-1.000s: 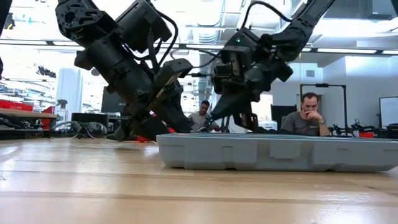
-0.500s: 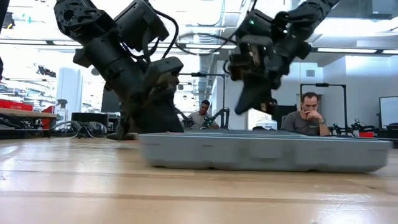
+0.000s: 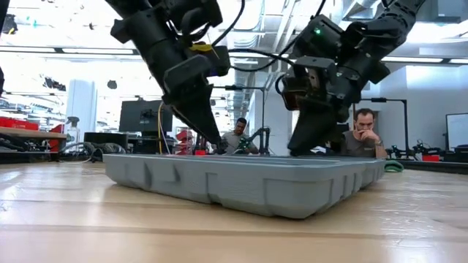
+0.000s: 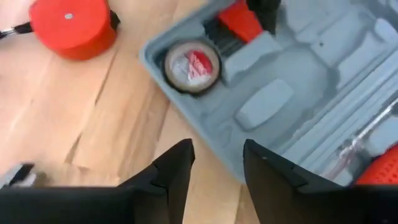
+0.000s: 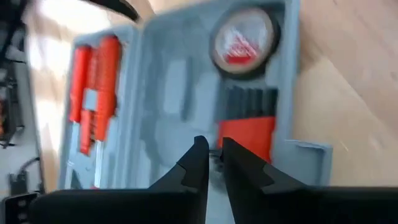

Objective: Prefit tool cases
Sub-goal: Remove the black electrical tape from the gray prefit tool case

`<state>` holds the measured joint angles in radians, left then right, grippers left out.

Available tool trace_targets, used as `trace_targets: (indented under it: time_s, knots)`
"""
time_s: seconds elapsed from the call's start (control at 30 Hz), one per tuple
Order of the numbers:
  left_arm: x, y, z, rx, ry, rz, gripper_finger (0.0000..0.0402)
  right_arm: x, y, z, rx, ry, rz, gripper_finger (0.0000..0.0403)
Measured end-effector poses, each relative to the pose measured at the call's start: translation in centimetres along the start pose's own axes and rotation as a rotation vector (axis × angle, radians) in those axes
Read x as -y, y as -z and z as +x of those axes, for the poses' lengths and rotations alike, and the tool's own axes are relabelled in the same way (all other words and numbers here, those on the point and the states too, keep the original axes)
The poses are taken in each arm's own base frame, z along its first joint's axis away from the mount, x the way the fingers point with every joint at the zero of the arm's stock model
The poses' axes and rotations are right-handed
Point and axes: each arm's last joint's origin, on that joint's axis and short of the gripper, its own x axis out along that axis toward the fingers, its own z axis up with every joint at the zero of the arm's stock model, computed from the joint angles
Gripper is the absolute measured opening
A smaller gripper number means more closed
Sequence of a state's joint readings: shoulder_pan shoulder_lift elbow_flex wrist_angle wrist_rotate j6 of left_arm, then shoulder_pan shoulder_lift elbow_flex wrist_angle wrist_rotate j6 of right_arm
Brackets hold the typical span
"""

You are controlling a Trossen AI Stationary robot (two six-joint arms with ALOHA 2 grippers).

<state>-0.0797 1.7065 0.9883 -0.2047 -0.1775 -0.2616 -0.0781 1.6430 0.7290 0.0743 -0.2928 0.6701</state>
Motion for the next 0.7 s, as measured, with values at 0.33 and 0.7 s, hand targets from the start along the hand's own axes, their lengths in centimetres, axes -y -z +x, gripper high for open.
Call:
trace_targets:
  time_s: [0.33,0.7]
  knots:
    - [0.0,-1.0,-0.1,0.090,0.063,0.479,0.0143,-0.8,0.6,0.6,0.016,0.021,0.004,0.0058]
    - [-2.7,-2.1,0.3,0.150,0.102,0.528,0.0139,-1.6,2.4,0.6,0.069,0.025,0.085,0.0058]
